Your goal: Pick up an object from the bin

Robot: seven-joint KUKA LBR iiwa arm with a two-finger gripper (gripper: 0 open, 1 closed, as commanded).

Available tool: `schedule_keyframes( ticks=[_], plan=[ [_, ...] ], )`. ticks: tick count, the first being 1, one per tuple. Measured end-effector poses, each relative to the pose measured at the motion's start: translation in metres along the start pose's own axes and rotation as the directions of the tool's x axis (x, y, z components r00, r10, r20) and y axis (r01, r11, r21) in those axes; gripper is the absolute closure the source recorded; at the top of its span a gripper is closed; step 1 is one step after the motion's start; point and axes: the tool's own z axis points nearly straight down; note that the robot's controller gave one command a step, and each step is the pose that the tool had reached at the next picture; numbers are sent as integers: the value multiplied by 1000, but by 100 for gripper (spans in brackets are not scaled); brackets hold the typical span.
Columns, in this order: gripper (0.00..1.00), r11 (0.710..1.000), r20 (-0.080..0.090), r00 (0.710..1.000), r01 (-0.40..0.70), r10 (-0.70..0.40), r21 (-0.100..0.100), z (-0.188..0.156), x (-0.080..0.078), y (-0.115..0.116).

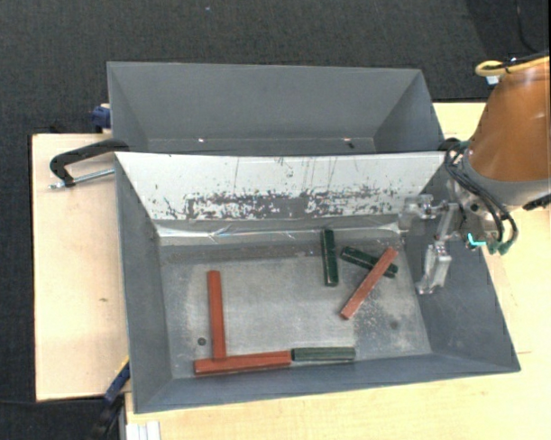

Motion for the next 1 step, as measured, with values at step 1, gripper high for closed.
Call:
schedule_keyframes(
  ticks=[1],
  plan=[
    [0, 1000, 8, 1000, 2, -2, 2, -4, -2, 0]
  ],
)
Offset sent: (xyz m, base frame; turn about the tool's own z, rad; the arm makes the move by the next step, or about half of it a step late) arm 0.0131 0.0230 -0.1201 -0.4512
